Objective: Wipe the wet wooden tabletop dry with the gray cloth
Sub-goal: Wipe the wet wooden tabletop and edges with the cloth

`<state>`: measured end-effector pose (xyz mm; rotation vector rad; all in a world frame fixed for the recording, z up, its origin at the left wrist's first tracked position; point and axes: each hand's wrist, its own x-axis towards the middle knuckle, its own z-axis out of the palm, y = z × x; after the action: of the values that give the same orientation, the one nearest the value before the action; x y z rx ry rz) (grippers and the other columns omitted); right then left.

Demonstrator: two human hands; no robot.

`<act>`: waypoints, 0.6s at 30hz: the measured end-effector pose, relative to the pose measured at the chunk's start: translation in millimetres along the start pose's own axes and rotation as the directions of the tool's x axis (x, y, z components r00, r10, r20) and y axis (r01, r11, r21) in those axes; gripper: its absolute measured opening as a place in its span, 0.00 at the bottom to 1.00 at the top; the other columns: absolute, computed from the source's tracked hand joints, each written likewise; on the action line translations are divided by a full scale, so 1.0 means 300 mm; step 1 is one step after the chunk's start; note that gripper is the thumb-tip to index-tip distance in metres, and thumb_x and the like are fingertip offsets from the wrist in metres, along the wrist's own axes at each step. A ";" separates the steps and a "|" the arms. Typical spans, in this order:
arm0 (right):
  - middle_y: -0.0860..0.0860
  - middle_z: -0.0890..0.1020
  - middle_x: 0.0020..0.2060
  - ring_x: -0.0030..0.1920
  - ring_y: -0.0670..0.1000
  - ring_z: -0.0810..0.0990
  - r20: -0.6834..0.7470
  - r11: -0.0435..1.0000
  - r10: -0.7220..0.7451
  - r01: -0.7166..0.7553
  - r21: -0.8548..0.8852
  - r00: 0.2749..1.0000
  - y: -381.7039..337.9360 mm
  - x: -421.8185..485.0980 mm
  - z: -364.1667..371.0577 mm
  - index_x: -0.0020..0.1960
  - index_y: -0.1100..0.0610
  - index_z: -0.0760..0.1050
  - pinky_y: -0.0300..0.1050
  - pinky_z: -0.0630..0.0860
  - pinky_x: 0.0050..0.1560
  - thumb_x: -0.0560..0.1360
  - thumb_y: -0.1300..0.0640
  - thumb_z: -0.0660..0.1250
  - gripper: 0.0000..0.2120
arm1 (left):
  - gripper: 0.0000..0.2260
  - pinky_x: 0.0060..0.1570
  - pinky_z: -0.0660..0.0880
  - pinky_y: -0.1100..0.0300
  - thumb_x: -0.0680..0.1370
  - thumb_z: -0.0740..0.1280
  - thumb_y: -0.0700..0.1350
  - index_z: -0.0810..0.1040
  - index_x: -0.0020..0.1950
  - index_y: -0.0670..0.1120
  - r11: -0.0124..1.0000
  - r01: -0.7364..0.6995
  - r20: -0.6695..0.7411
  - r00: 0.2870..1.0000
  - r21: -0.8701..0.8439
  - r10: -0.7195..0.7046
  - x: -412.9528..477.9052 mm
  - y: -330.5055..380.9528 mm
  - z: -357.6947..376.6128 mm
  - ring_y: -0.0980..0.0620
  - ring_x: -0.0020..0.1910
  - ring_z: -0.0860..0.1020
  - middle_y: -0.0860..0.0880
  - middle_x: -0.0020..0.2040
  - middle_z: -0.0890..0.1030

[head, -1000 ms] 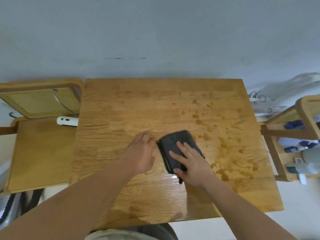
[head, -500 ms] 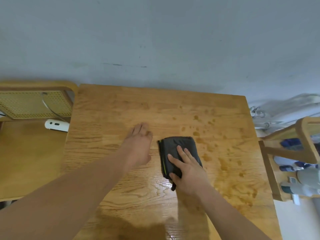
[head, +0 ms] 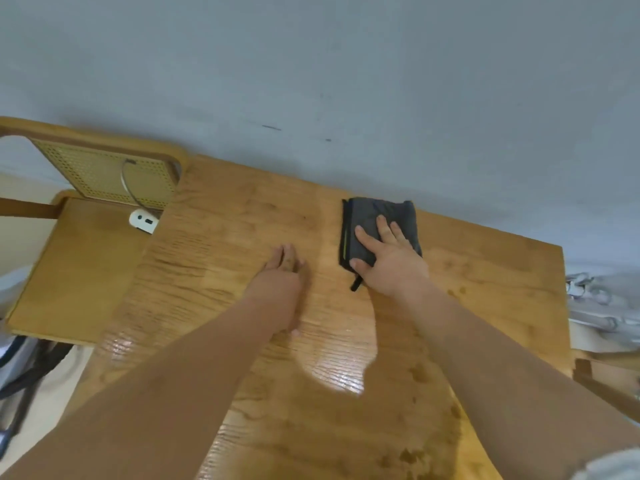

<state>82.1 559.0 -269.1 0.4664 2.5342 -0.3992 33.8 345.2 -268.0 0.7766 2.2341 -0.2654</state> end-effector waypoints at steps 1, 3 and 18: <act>0.46 0.39 0.82 0.82 0.51 0.39 -0.009 1.000 0.000 0.000 -0.026 1.000 -0.005 0.015 0.002 0.81 0.36 0.46 0.55 0.48 0.79 0.82 0.35 0.55 0.32 | 0.59 0.79 0.52 0.48 0.69 0.80 0.56 0.39 0.84 0.47 1.000 0.000 0.002 1.000 -0.020 0.000 0.000 -0.005 0.001 0.41 0.81 0.34 0.40 0.81 0.30; 0.48 0.40 0.83 0.82 0.52 0.40 -0.041 0.997 -0.011 0.008 -0.081 0.999 -0.012 0.005 0.028 0.82 0.37 0.44 0.55 0.50 0.79 0.83 0.36 0.52 0.31 | 0.59 0.79 0.53 0.50 0.70 0.80 0.56 0.38 0.83 0.49 0.999 -0.003 0.003 1.000 -0.047 0.003 -0.008 -0.015 0.010 0.44 0.81 0.33 0.43 0.81 0.29; 0.41 0.42 0.82 0.82 0.47 0.42 -0.068 0.987 -0.082 0.072 -0.143 0.994 0.155 -0.026 -0.005 0.80 0.32 0.47 0.55 0.62 0.77 0.79 0.28 0.50 0.31 | 0.61 0.80 0.47 0.43 0.70 0.81 0.52 0.36 0.82 0.42 1.000 0.021 0.060 0.998 0.000 -0.021 0.013 0.011 -0.010 0.37 0.80 0.32 0.36 0.79 0.29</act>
<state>106.5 599.3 -272.3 0.3364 2.6358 -0.2330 32.1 350.8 -268.5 0.7358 2.1873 -0.2942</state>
